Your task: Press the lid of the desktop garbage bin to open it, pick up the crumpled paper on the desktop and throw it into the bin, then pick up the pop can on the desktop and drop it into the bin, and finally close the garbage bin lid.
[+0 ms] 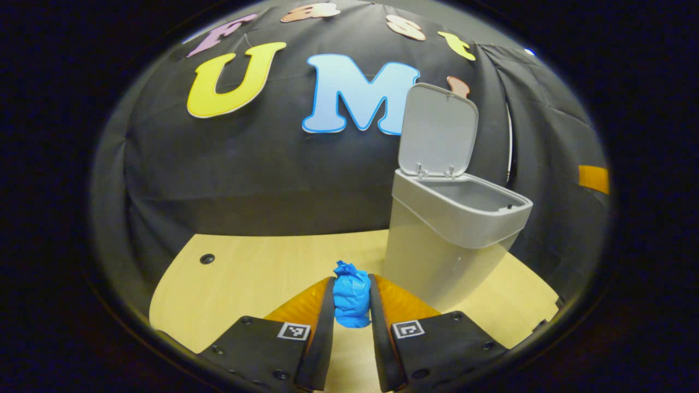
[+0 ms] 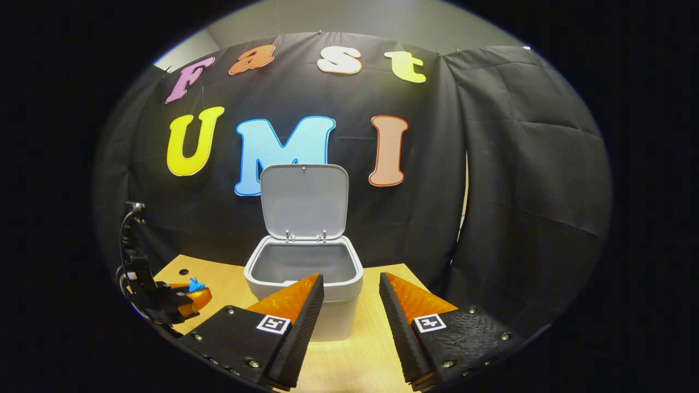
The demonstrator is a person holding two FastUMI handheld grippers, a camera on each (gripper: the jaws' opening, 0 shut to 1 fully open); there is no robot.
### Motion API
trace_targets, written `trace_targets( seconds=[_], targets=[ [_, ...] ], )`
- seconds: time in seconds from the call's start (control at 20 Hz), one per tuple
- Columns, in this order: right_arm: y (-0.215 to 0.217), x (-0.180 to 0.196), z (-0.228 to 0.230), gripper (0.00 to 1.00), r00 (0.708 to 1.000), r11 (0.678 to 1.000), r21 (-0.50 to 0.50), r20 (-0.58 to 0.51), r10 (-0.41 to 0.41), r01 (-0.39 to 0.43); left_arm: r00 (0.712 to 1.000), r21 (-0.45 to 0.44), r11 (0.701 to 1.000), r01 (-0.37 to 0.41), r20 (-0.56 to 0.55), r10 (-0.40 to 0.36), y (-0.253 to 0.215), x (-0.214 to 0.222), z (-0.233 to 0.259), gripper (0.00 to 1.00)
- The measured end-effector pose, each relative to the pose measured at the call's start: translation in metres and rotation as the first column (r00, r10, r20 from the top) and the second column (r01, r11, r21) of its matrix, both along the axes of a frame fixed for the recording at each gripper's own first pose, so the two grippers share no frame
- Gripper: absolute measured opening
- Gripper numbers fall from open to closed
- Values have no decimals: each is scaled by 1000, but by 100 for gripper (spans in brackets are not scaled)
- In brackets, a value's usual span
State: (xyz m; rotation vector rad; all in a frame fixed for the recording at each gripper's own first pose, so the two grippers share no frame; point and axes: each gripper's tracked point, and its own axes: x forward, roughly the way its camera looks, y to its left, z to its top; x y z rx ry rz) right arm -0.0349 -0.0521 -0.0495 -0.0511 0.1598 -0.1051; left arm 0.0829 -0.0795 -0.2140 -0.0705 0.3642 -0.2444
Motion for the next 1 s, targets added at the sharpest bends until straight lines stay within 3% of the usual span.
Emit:
trace_targets(
  seconds=[0.55,1.0],
  targets=[
    [-42,-8,-11,67,995,994,46,-11,-100,100,992,-15,996,87,95,-85,-61,44,58,43],
    [-67,-21,-22,68,986,984,68,-35,-161,163,971,-13,986,167,175,-162,-117,52,97,42]
  ],
)
